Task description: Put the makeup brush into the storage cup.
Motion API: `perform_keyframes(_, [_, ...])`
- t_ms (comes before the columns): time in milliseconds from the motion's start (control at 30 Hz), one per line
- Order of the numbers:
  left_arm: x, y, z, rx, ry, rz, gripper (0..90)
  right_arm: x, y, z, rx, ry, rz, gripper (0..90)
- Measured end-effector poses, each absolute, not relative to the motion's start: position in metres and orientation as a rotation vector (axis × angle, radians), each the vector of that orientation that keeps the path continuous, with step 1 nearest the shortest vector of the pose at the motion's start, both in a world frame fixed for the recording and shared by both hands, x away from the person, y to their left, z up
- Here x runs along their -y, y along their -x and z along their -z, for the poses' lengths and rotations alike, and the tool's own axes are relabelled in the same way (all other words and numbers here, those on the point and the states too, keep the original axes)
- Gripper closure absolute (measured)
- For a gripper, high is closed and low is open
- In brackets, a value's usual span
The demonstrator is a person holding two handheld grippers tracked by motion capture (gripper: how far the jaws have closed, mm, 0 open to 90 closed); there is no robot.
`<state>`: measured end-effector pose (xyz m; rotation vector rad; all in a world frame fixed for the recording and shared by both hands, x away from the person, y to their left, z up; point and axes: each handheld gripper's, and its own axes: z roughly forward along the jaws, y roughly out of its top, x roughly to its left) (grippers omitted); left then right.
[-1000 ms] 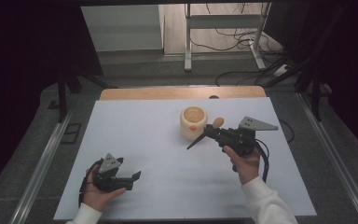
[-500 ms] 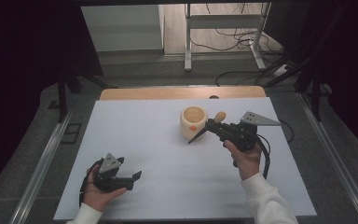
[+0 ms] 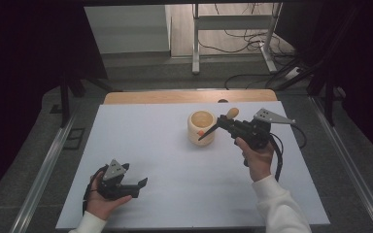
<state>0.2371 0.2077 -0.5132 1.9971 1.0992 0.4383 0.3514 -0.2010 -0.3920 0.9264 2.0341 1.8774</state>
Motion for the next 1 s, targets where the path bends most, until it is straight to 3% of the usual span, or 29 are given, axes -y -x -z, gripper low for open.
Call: perform_keyframes(1000, [-0.209,-0.235,0.510,-1.091,-1.981,-0.459,13.9,0.201,-0.380,0.379,-1.995,-0.967,-1.840,78.8])
